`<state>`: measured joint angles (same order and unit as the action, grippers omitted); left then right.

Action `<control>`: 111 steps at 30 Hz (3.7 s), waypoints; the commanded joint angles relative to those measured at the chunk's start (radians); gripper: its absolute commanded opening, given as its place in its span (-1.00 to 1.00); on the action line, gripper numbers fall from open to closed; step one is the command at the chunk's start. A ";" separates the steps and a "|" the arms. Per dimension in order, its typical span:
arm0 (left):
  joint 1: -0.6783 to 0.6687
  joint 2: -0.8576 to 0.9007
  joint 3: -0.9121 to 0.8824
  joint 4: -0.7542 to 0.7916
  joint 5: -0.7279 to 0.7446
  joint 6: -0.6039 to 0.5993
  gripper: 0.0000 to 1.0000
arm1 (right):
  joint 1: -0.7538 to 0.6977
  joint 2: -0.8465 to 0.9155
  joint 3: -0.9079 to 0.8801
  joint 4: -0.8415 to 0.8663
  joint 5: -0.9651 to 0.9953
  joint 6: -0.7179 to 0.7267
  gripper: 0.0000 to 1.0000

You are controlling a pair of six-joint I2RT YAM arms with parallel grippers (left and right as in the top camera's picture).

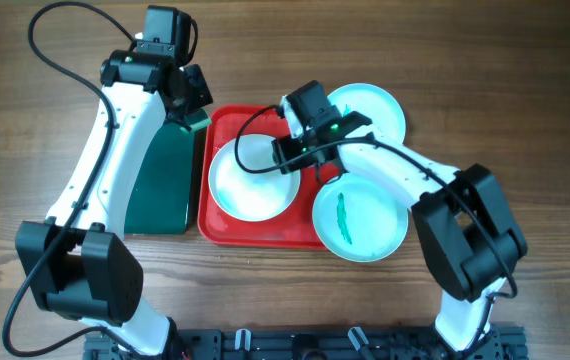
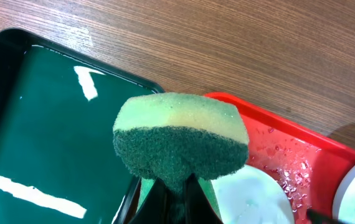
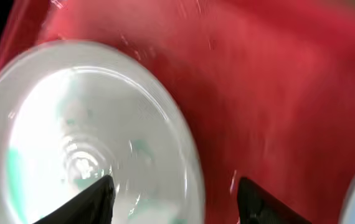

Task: Clean dirty plates on tray and stack at the side

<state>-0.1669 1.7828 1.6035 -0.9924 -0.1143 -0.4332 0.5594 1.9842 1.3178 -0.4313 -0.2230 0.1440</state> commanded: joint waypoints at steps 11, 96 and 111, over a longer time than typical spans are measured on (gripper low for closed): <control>0.007 0.000 0.000 0.000 0.009 -0.021 -0.92 | -0.039 0.126 0.014 0.138 -0.091 -0.090 -0.83; 0.014 -0.176 -0.212 0.172 0.106 0.140 -0.92 | 0.003 -0.040 0.008 -0.162 0.147 0.385 -0.91; 0.087 -0.136 -0.212 0.164 0.099 0.032 -0.92 | 0.365 -0.281 0.013 -0.223 1.540 0.222 -0.92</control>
<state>-0.0910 1.6184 1.3922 -0.8280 -0.0025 -0.3630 0.8429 1.7054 1.3174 -0.6556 0.8928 0.3897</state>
